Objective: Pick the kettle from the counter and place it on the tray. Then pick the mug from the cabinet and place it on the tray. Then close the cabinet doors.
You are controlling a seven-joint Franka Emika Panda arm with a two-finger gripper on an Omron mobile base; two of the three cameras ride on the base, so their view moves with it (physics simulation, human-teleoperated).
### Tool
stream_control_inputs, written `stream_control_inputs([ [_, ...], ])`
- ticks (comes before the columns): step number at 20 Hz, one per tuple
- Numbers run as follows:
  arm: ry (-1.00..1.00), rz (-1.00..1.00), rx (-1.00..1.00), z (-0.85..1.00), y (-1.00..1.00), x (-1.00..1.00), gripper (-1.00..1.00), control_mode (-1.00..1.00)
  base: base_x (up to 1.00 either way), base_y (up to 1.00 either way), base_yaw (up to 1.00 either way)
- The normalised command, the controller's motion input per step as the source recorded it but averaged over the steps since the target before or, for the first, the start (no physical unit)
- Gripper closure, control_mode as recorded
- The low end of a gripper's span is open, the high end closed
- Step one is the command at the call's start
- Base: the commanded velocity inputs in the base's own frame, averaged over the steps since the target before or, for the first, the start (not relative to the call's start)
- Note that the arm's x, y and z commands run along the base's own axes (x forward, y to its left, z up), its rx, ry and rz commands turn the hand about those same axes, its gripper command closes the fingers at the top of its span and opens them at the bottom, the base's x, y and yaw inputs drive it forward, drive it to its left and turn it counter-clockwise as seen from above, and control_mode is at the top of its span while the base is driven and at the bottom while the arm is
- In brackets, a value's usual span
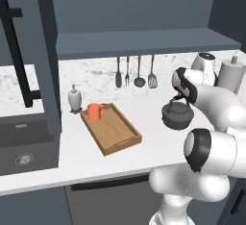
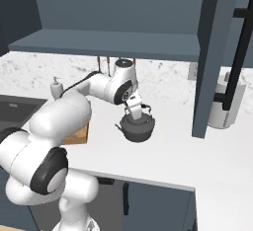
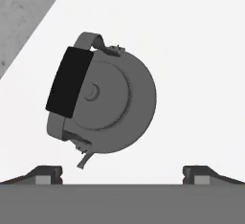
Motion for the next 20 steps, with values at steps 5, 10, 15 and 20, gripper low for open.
stream_control_inputs([
  [5, 0.05, 0.00, 0.01, -0.19, -0.02, 0.26, -1.00, -1.00, 0.00, 0.00, 0.00],
  [10, 0.03, 0.00, 0.04, -0.11, -0.01, 0.23, -1.00, -1.00, 0.00, 0.00, 0.00],
  [15, 0.01, 0.00, 0.06, -0.07, -0.01, 0.29, -1.00, -1.00, 0.00, 0.00, 0.00],
  [20, 0.01, 0.00, 0.04, -0.15, 0.00, 0.30, -1.00, -1.00, 0.00, 0.00, 0.00],
])
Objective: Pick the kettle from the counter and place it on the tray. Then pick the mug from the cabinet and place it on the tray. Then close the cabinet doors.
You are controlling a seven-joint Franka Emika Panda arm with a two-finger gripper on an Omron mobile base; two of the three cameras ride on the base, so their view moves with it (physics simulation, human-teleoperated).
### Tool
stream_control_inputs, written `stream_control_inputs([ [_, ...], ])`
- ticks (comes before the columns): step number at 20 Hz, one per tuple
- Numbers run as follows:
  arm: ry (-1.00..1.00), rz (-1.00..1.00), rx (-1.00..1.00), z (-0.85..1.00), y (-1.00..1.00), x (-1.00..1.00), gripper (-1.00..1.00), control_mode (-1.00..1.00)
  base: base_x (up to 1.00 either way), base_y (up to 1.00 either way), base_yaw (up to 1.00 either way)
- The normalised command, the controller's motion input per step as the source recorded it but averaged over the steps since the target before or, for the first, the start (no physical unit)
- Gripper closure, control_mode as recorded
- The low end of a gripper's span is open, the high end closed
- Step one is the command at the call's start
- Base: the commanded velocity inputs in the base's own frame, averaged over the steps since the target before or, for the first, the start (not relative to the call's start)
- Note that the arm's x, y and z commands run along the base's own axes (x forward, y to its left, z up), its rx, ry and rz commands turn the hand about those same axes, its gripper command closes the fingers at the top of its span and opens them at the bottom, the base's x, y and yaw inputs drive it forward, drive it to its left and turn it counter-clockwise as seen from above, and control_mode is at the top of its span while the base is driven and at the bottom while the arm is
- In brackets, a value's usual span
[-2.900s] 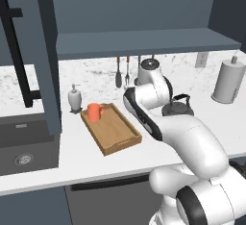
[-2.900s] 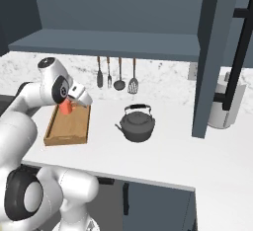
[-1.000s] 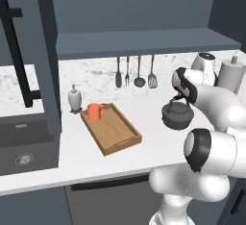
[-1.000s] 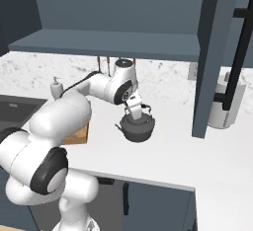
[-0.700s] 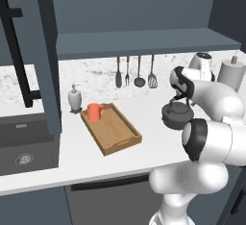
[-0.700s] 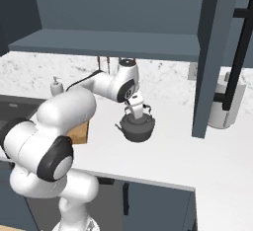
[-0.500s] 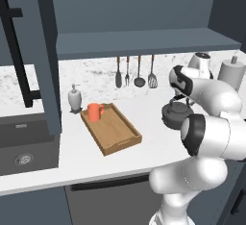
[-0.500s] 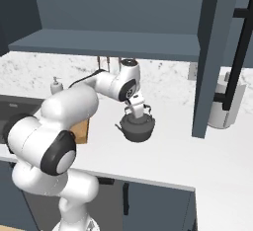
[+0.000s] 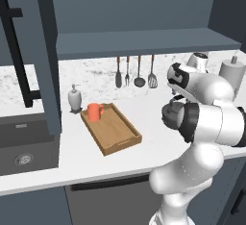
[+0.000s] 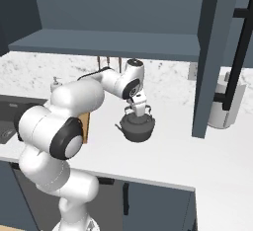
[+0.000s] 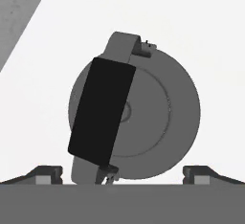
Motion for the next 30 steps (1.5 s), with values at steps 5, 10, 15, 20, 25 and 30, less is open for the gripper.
stream_control_inputs([
  [5, 0.02, 0.00, 0.03, -0.19, -0.02, 0.21, -1.00, -1.00, 0.00, 0.00, 0.00],
  [10, 0.01, 0.00, 0.06, -0.12, -0.06, 0.22, -1.00, -1.00, 0.00, 0.00, 0.00],
  [15, 0.02, 0.00, 0.06, -0.10, -0.05, 0.26, -1.00, -1.00, 0.00, 0.00, 0.00],
  [20, 0.02, 0.00, 0.05, -0.16, -0.04, 0.22, -1.00, -1.00, 0.00, 0.00, 0.00],
  [25, 0.02, 0.00, 0.01, -0.25, -0.01, 0.03, 1.00, -1.00, 0.00, 0.00, 0.00],
  [30, 0.00, 0.00, 0.00, -0.22, 0.00, -0.07, 1.00, -1.00, 0.00, 0.00, 0.00],
])
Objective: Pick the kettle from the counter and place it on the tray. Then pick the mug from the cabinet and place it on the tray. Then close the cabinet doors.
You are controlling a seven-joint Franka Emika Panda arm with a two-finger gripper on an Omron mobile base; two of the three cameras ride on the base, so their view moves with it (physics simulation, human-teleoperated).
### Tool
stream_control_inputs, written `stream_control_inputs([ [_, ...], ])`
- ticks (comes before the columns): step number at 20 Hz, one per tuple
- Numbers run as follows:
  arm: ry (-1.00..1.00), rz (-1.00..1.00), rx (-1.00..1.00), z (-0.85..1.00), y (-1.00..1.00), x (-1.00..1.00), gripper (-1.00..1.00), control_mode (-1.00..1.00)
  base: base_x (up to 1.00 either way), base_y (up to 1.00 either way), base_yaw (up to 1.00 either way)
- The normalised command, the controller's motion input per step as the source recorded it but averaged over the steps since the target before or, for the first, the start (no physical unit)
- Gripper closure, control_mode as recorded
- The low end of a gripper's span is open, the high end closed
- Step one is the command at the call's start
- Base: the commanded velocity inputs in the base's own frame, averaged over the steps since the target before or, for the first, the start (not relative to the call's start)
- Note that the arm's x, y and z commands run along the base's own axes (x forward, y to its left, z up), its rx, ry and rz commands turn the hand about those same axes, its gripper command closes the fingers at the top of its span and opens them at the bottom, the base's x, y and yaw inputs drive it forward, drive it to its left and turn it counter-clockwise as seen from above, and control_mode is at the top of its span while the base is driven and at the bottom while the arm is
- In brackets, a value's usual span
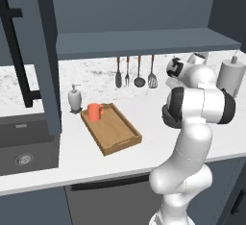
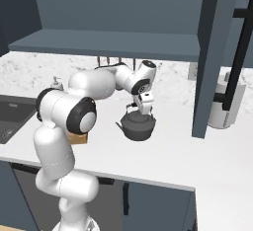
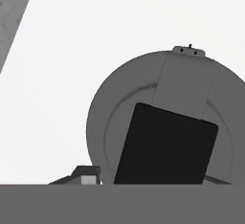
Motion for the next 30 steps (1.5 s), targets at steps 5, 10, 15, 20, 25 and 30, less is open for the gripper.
stream_control_inputs([
  [5, -0.02, 0.00, 0.00, -0.19, 0.00, -0.29, 1.00, -1.00, 0.00, 0.00, 0.00],
  [10, -0.11, 0.00, 0.01, -0.13, 0.00, -0.51, 1.00, -1.00, 0.00, 0.00, 0.00],
  [15, -0.09, -0.05, 0.02, 0.04, 0.04, -0.65, 1.00, -1.00, 0.00, 0.00, 0.00],
  [20, -0.05, -0.08, 0.00, 0.50, 0.18, -0.48, 1.00, -1.00, 0.00, 0.00, 0.00],
  [25, 0.00, -0.01, -0.08, 0.62, 0.66, -0.17, 1.00, -1.00, 0.00, 0.00, 0.00],
  [30, 0.00, 0.00, -0.14, 0.43, 0.92, -0.03, 1.00, -1.00, 0.00, 0.00, 0.00],
])
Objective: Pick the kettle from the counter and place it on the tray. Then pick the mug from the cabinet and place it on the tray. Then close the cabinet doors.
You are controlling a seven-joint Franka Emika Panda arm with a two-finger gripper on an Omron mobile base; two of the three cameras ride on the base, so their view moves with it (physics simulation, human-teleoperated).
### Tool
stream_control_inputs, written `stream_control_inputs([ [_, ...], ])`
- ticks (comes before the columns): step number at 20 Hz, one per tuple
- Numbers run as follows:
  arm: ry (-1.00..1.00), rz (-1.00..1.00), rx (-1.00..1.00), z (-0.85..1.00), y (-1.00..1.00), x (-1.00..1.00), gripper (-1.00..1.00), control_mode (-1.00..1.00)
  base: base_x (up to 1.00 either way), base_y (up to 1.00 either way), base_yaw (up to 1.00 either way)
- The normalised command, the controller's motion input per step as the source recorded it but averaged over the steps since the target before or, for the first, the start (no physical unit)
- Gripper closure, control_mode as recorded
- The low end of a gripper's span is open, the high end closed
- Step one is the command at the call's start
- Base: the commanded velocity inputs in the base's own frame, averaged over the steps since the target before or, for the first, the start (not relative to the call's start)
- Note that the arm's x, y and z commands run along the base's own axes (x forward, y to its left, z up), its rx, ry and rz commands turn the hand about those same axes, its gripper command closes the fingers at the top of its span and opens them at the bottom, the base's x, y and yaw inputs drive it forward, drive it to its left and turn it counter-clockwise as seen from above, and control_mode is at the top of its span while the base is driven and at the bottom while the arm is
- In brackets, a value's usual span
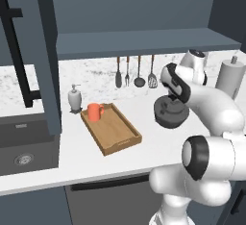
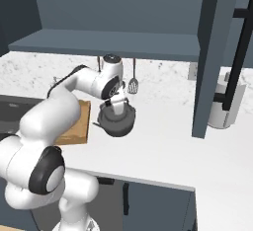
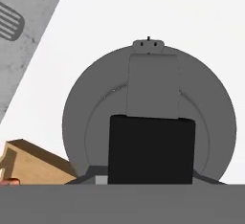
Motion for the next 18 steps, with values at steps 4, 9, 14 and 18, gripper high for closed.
stream_control_inputs([
  [4, 0.03, 0.00, -0.17, 0.19, 1.00, 0.00, 1.00, -1.00, 0.00, 0.00, 0.00],
  [9, 0.07, 0.00, -0.16, 0.06, 1.00, 0.00, 1.00, -1.00, 0.00, 0.00, 0.00],
  [14, 0.10, 0.00, -0.14, 0.00, 1.00, 0.00, 1.00, -1.00, 0.00, 0.00, 0.00],
  [18, 0.11, 0.00, -0.08, 0.00, 0.98, 0.06, 1.00, -1.00, 0.00, 0.00, 0.00],
])
